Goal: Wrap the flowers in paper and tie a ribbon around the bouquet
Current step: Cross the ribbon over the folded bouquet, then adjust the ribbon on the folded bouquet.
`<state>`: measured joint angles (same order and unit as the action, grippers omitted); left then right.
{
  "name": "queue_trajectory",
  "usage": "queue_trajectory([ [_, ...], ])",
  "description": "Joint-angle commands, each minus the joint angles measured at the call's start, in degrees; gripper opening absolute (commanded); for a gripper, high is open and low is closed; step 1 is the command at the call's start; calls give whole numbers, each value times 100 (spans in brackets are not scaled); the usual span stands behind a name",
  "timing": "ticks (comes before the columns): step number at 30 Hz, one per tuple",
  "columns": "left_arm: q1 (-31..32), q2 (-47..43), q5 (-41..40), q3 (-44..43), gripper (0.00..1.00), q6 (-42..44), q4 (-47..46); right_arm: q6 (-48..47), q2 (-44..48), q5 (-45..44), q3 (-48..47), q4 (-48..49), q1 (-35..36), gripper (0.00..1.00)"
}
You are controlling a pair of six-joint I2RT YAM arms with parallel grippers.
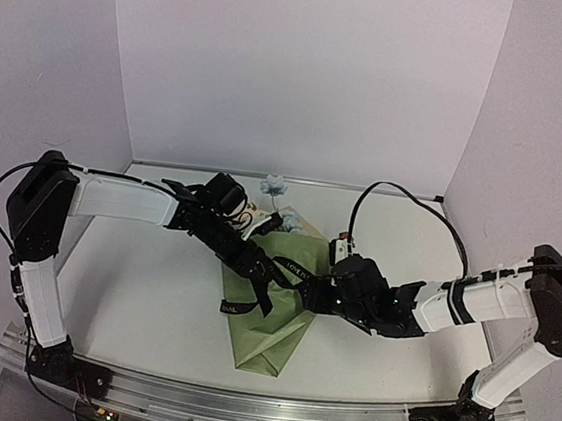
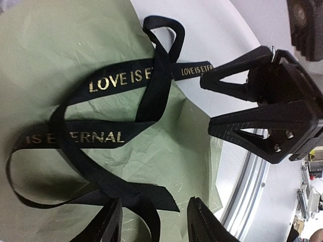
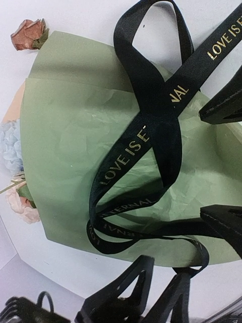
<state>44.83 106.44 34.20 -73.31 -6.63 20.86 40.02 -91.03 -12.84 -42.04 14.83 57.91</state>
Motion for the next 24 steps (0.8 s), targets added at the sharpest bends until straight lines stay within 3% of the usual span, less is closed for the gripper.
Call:
queue_trajectory([
  [1,-213,-660,-184,250,48,-343,-548,-248,263,-188,-34,-183,14,57],
  [5,-315,-896,-874,425,48,-749,-575,-354,318,-219,-48,-284,17,58],
  [12,-289,-599,-2437,106,53,-1233,336,-611,743,-508,80,-681,10,60],
  [24,126,221,-2989,-785,58,-1159,865,-1138,1625,-685,340,-2015,-166,77],
])
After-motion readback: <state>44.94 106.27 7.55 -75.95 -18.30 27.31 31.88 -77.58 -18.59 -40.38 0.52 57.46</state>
